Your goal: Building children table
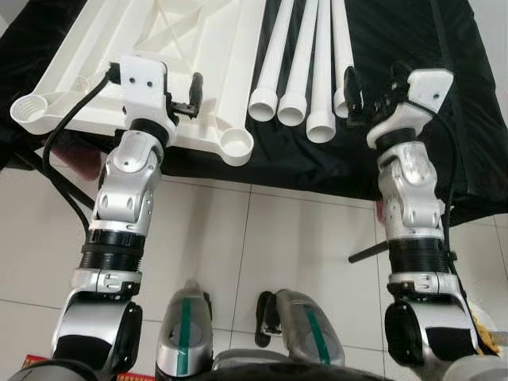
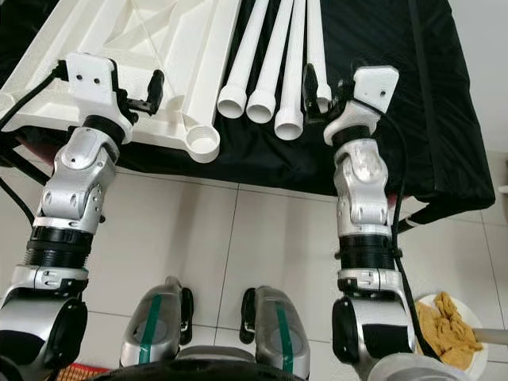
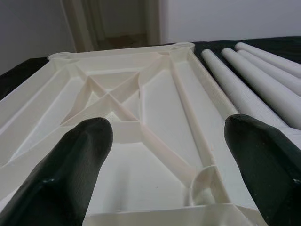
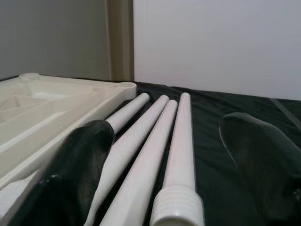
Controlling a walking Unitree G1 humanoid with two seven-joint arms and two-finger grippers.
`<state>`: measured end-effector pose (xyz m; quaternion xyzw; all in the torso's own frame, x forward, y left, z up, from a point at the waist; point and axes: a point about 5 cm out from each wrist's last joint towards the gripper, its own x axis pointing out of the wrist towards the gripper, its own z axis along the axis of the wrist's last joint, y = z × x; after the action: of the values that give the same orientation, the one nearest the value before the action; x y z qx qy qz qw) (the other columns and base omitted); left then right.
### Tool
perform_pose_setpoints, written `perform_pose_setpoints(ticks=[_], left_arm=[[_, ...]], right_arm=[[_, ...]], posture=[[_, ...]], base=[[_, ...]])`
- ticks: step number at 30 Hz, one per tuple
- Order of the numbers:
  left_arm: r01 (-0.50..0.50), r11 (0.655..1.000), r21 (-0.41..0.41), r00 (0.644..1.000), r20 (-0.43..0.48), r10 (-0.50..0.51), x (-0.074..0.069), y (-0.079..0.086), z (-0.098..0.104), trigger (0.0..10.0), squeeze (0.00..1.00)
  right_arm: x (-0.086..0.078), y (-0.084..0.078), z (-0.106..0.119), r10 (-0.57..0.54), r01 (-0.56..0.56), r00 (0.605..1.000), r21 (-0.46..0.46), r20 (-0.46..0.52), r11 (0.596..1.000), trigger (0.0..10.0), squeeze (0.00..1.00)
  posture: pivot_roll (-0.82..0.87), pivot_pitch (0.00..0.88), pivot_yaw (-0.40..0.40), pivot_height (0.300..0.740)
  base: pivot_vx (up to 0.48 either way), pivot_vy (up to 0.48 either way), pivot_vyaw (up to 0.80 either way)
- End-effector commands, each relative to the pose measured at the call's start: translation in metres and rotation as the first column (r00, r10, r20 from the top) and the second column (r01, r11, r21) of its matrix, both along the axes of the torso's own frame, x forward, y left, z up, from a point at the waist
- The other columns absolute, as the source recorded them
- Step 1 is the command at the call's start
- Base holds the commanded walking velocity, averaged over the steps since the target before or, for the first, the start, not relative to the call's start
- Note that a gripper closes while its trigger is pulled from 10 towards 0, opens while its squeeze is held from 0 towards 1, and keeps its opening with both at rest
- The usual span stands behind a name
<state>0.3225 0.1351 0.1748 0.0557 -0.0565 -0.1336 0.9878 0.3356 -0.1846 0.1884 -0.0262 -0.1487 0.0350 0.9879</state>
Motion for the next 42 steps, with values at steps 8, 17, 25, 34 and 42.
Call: perform_pose_setpoints(ticks=[8,17,25,34,42], left_arm=[[0.329,0.944,0.001,0.942,-0.067,-0.328,-0.026,-0.035,0.006,10.0,0.0],[0.314,0.949,-0.023,0.945,-0.088,-0.315,-0.037,-0.032,0.014,10.0,0.0],[0.329,0.944,-0.032,0.939,-0.097,-0.33,-0.048,-0.033,0.024,10.0,0.0],[0.336,0.941,-0.028,0.936,-0.104,-0.337,-0.052,-0.031,0.03,10.0,0.0],[0.331,0.943,-0.025,0.936,-0.115,-0.332,-0.055,-0.03,0.032,10.0,0.0]], right_arm=[[0.021,-0.005,0.009,-0.018,0.021,0.997,0.04,-0.069,0.999,10.0,0.0],[0.037,-0.005,0.009,-0.039,0.048,0.989,0.062,-0.146,0.997,10.0,0.0],[0.045,-0.003,-0.004,-0.031,0.061,0.972,0.12,-0.235,0.991,10.0,0.0],[0.052,0.001,-0.013,-0.013,0.05,0.959,0.122,-0.285,0.991,10.0,0.0],[0.056,0.003,-0.016,-0.01,0.05,0.951,0.123,-0.308,0.991,10.0,0.0]], posture=[[0.03,0.12,-0.035,0.74],[0.06,0.16,-0.045,0.74],[0.08,0.18,-0.046,0.74],[0.1,0.187,-0.036,0.74],[0.11,0.189,-0.028,0.74]], base=[[0.0,0.0,0.0],[0.0,0.0,0.0],[0.0,0.0,0.0],[0.0,0.0,0.0],[0.0,0.0,0.0]])
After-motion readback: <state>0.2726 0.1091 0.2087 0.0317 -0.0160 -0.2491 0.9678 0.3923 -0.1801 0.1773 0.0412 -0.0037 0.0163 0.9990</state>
